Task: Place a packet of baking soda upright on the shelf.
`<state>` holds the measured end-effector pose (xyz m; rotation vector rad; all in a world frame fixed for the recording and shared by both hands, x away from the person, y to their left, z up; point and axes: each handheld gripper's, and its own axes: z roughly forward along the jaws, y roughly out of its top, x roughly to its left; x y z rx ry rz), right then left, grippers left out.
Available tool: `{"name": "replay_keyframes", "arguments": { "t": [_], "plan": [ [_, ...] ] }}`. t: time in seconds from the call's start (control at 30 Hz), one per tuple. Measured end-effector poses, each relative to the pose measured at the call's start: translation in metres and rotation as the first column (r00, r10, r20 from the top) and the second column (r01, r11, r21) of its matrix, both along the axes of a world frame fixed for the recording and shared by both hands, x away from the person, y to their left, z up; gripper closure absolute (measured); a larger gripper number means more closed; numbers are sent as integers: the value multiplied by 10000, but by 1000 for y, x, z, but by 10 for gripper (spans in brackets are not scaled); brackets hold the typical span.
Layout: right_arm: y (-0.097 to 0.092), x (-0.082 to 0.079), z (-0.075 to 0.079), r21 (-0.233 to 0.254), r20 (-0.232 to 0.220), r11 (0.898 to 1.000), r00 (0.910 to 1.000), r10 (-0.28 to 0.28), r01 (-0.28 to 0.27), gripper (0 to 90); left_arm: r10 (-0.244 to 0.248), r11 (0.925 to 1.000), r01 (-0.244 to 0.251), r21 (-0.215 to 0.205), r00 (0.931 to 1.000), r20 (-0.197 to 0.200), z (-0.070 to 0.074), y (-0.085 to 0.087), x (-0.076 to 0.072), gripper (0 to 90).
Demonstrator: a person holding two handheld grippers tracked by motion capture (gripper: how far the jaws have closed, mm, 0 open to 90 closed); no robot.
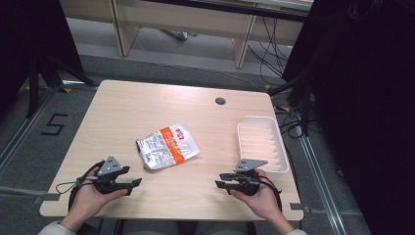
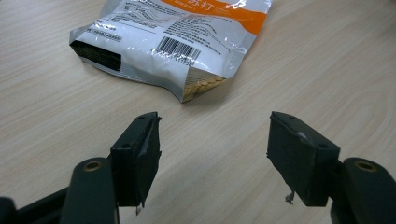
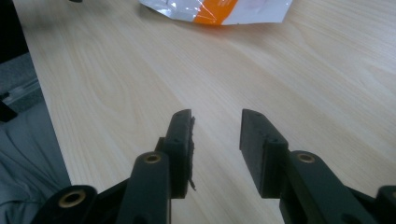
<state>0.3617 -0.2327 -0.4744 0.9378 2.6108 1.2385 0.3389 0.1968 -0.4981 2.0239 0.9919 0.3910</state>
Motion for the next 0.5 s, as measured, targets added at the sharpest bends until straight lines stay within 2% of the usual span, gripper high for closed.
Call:
{"name": "replay_keyframes", "arguments": {
  "t": [0.03, 0.07, 0.1, 0.17, 0.2, 0.23, 0.27, 0.3, 0.33, 0.37, 0.4, 0.43, 0.47, 0.5],
  "plan": [
    [0, 3, 0, -94, 28, 9999, 10000, 41, -41, 654, 151, 9995, -150, -281, 9999, 16, -1, -2, 0, 339],
    [3, 2, 0, 37, -239, 9999, 9996, -150, 151, 654, 132, 9999, -133, -51, 9998, -114, -1, 0, 1, 340],
    [3, 5, 0, 38, -184, 9999, 9998, -98, 99, 649, 101, 9999, -101, 8, 9999, -108, -1, 0, 1, 341],
    [3, 8, 2, 48, -318, 9998, 9993, -209, 211, 638, 196, 9997, -198, -131, 9997, -117, -2, -2, 2, 343],
    [4, 13, 2, 146, -129, 9997, 9997, -185, 187, 627, 179, 9997, -179, -174, 9998, -22, -2, -2, 3, 344],
    [5, 15, 5, 91, -279, 9995, 9991, -307, 310, 617, 138, 9998, -139, -128, 9999, -56, -2, -2, 4, 346],
    [7, 18, 6, 147, -215, 9990, 9989, -423, 426, 614, 14, 9999, -12, 144, 9999, -102, -1, 0, 5, 350],
    [9, 21, 8, 150, -248, 9986, 9984, -500, 503, 612, 161, 9999, -161, -38, 9998, -132, -2, -2, 6, 354],
    [11, 23, 10, 225, -384, 9979, 9974, -605, 614, 610, 54, 9999, -53, 115, 9999, -86, -2, -1, 7, 358],
    [16, 28, 11, 391, -443, 9962, 9961, -766, 783, 607, 9, 10000, -8, 81, 9999, -119, -1, -1, 8, 363],
    [19, 32, 13, 405, -597, 9956, 9948, -823, 848, 601, 283, 9989, -284, -379, 9996, -28, -3, -4, 9, 366],
    [22, 38, 16, 337, -546, 9956, 9948, -855, 874, 596, 193, 9997, -195, -178, 9997, -131, -2, -3, 10, 370],
    [26, 43, 17, 421, -614, 9951, 9943, -866, 893, 595, 72, 9999, -73, -145, 9999, -71, -2, -2, 11, 373],
    [29, 47, 19, 411, -558, 9942, 9938, -966, 989, 594, 252, 9984, -259, -512, 9996, -147, -3, -5, 12, 381]
  ]
}}
